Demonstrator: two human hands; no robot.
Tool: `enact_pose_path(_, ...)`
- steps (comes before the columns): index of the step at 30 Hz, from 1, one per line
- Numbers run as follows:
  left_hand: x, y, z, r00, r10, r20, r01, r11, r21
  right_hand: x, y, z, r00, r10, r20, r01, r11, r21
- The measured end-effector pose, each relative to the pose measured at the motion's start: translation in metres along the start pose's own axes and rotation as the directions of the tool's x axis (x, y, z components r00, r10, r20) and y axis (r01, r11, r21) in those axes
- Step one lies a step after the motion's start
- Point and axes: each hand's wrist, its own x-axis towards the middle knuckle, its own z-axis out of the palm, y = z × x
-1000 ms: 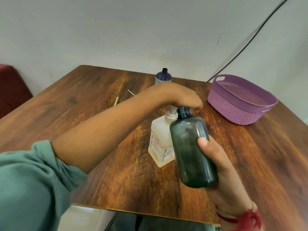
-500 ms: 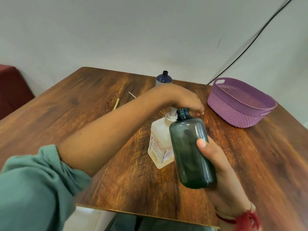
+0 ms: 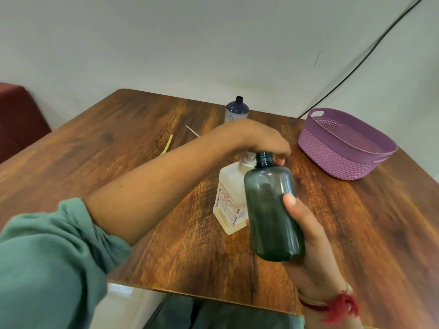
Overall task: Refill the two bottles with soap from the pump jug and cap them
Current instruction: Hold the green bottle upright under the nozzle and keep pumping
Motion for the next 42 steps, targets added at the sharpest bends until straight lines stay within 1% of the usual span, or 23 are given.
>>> enact_pose_path(4,0.003,0.003,-0.002,0.999,0.003,0.039,-0.006,0.995,0.095,-0.002,0.001,0.0,1.0,-0.008,-0.014,0.008,0.999,-0.033)
enact_pose_path(7,0.001,0.008,-0.009,0.999,-0.012,0.034,0.006,0.987,0.16,-0.003,-0.003,-0.002,1.0,-0.005,-0.004,0.004,0.999,-0.036)
enact_pose_path(11,-0.004,0.007,-0.003,0.998,0.06,0.008,-0.06,0.998,0.023,-0.003,-0.003,-0.001,1.0,-0.002,0.002,0.002,1.0,-0.026)
enact_pose_path(15,-0.007,0.008,-0.007,0.998,0.042,0.043,-0.047,0.99,0.134,-0.003,-0.003,0.001,1.0,0.006,0.002,-0.006,1.0,-0.018)
enact_pose_path(17,-0.006,0.012,-0.011,0.998,0.039,0.045,-0.045,0.989,0.142,-0.003,-0.005,0.0,1.0,0.008,0.008,-0.008,1.0,-0.015)
enact_pose_path(20,-0.003,0.011,-0.006,0.997,0.073,0.023,-0.074,0.994,0.077,-0.003,-0.007,-0.001,1.0,0.021,0.011,-0.021,0.999,-0.025)
enact_pose_path(22,-0.003,0.005,-0.001,0.998,0.065,0.015,-0.065,0.998,0.015,-0.002,-0.005,-0.001,1.0,0.029,-0.002,-0.029,0.999,-0.03)
enact_pose_path(26,-0.005,0.006,-0.002,0.997,0.065,0.036,-0.068,0.994,0.083,-0.003,-0.004,0.0,1.0,0.015,-0.009,-0.015,0.999,-0.034)
enact_pose_path(28,-0.004,0.01,-0.006,0.998,0.054,0.03,-0.057,0.988,0.141,-0.005,-0.003,-0.001,1.0,0.004,-0.023,-0.004,1.0,-0.022)
enact_pose_path(30,-0.005,0.011,-0.008,0.998,0.056,0.014,-0.058,0.986,0.158,-0.005,-0.004,0.0,1.0,-0.001,-0.016,0.001,1.0,0.0)
enact_pose_path(33,-0.009,0.007,-0.005,0.998,0.057,-0.017,-0.057,0.998,0.022,-0.001,-0.004,0.002,1.0,0.01,-0.024,-0.009,1.0,0.008)
enact_pose_path(34,-0.01,0.006,-0.003,0.998,0.051,-0.02,-0.051,0.999,0.004,-0.001,-0.004,0.003,1.0,0.005,-0.023,-0.005,1.0,0.005)
enact_pose_path(36,-0.01,0.003,-0.001,0.999,0.037,-0.011,-0.037,0.998,0.046,0.0,-0.003,0.004,1.0,0.009,-0.018,-0.009,1.0,0.003)
enact_pose_path(39,-0.006,0.003,-0.005,0.998,0.025,0.061,-0.034,0.988,0.148,-0.002,-0.003,0.005,1.0,0.022,-0.012,-0.022,1.0,-0.006)
enact_pose_path(42,-0.005,0.008,-0.009,0.998,0.005,0.067,-0.014,0.991,0.136,-0.003,-0.005,0.002,1.0,0.029,-0.003,-0.029,1.0,0.004)
